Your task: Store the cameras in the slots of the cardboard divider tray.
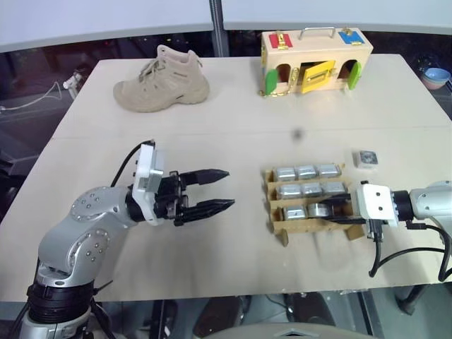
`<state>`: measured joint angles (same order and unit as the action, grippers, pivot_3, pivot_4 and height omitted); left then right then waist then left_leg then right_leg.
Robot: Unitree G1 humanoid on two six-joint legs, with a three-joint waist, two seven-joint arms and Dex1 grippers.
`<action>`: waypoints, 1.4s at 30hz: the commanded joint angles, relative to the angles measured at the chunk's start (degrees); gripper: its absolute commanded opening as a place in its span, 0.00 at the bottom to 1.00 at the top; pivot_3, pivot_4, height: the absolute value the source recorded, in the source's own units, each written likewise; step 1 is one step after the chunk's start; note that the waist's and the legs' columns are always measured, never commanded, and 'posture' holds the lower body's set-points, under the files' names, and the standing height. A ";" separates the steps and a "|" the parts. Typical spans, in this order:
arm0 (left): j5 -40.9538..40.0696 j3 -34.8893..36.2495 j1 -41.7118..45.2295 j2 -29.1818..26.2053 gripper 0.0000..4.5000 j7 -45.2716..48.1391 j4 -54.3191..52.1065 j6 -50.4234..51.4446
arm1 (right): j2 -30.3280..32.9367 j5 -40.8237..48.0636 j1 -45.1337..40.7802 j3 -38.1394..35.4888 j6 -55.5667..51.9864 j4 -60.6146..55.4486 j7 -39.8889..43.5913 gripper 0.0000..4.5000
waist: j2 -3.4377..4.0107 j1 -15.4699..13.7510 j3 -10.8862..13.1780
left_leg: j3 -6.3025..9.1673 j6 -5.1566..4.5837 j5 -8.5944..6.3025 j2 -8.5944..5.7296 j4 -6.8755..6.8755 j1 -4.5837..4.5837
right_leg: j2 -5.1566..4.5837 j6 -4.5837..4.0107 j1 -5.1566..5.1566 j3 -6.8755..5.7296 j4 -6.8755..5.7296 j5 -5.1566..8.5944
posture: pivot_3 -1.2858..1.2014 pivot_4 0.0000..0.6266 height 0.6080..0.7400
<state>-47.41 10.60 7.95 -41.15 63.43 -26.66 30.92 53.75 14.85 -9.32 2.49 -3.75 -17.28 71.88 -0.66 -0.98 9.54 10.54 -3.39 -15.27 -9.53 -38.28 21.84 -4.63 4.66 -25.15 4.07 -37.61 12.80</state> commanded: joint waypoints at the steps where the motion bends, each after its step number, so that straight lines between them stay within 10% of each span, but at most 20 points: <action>1: -0.69 0.12 -0.38 -0.39 0.70 -0.10 -2.68 -0.74 | 2.13 2.51 -0.95 0.90 -4.07 -2.20 3.03 0.16 | 0.00 -0.01 0.00 | 0.00 0.00 0.00 0.00 0.00 0.00 | 0.00 0.00 0.00 0.00 0.00 0.00 | 0.52 0.24 1.00; 8: -1.37 1.63 -2.64 -0.27 0.70 -1.59 -4.41 -0.46 | 0.52 9.54 -6.21 -9.08 -18.11 -7.62 -7.86 0.77 | 0.02 -0.07 0.02 | 0.01 0.00 -0.01 0.02 0.02 0.04 | 0.00 0.00 -0.02 0.00 0.05 0.00 | 0.52 0.24 1.00; 13: -1.53 1.83 -4.14 0.29 0.70 -3.25 -5.46 -0.99 | -2.97 20.51 -6.74 -19.49 -35.56 -14.52 -22.53 0.77 | -0.03 -0.55 -0.02 | 0.03 -0.01 -0.04 0.05 0.09 0.07 | 0.04 -0.01 -0.05 0.00 0.12 0.00 | 0.52 0.24 1.00; 21: -1.59 1.59 -4.03 0.93 0.70 -4.63 -5.96 -1.30 | -17.06 4.96 -15.20 -15.97 -63.55 -4.31 -56.92 0.77 | -0.03 -0.66 -0.02 | -0.09 0.05 -0.01 0.14 0.07 0.03 | 0.11 -0.17 -0.08 0.05 0.05 -0.10 | 0.52 0.24 1.00; 30: -1.78 6.11 -5.54 -3.88 0.70 2.00 -2.20 -2.72 | -21.29 1.66 -16.63 -17.21 -64.97 1.91 -61.97 0.77 | 0.04 0.23 -0.03 | -0.17 0.06 -0.01 0.16 0.15 0.14 | 0.16 -0.18 -0.28 0.14 0.02 -0.11 | 0.52 0.24 1.00; 35: 0.48 6.62 -4.98 -4.78 1.00 3.85 0.18 -5.49 | -22.74 1.29 -17.60 -17.49 -62.57 5.53 -62.26 0.78 | 0.05 0.34 -0.03 | -0.22 0.06 -0.01 0.17 0.16 0.12 | 0.17 -0.18 -0.29 0.18 -0.01 -0.11 | 0.52 0.24 1.00; 42: 0.68 5.89 -3.33 -4.64 1.00 1.77 0.30 -5.03 | -24.75 0.40 -19.76 -16.42 -60.35 9.87 -62.99 0.78 | 0.05 0.33 -0.04 | -0.23 0.06 -0.01 0.17 0.17 0.13 | 0.17 -0.18 -0.29 0.19 0.01 -0.11 | 0.52 0.24 1.00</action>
<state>-46.19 15.39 4.24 -45.41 65.59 -25.67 26.03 28.87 15.83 -27.84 -13.35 -65.47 -7.10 9.41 -0.61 -0.65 9.50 10.31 -3.33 -15.28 -9.35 -38.12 21.97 -4.46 4.48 -25.44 4.26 -37.61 12.69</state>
